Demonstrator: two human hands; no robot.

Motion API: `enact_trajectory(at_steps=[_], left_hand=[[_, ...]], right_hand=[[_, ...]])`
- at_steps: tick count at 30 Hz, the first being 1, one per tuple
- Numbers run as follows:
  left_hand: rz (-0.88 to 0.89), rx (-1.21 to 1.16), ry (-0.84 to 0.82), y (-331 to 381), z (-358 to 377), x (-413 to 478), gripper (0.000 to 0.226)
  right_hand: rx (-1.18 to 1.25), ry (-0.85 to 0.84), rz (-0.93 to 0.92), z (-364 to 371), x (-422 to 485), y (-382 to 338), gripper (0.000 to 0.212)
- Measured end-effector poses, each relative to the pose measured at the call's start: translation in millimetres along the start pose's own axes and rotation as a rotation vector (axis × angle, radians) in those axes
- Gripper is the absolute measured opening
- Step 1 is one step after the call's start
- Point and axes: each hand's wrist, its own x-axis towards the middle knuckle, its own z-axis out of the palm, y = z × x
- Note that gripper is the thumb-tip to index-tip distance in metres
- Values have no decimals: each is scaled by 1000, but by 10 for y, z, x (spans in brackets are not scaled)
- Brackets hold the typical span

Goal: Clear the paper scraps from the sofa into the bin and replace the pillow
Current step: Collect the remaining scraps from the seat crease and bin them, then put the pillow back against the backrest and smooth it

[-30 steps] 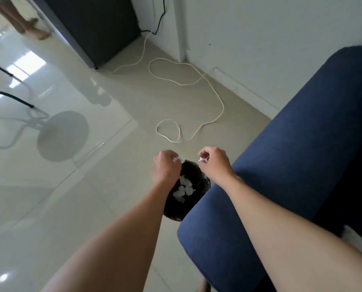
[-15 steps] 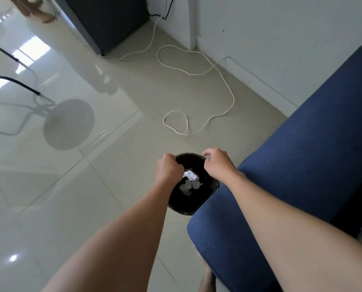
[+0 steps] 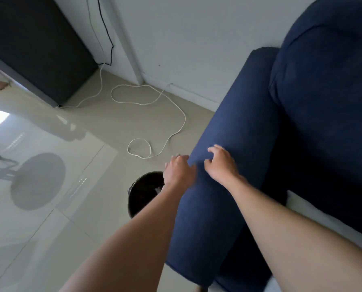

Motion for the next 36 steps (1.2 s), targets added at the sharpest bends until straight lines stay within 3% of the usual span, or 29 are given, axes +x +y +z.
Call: enact_trajectory(at_steps=[5,8,15,25,30,33,36], left_hand=[[181,135,17,880,431,-313,29],[264,151,0,1413,732,-535,34],[309,156,-121,2390,1640,-1089,38],[260,294,-257,2530,2778,-1358,56],[108,357,-205,2238,3115,-1336,76],[-97,247,-223,2176,3190,-1309,105],[-340,33,-314,2209,3172,-1274,122]], right_hand=[[76,128,81,-724,-299,814,48],[113,195,151,-1097,-522,1369,49],[225,294,324,-1588,-1081,2660,49],[249,339,573,-1286,-1602,4018,51],[282,342,892,-873,-1826,4360,78],[452,286,1107,-770,-1881,4473,111],[617,289,1154,-790,-1874,4451,123]])
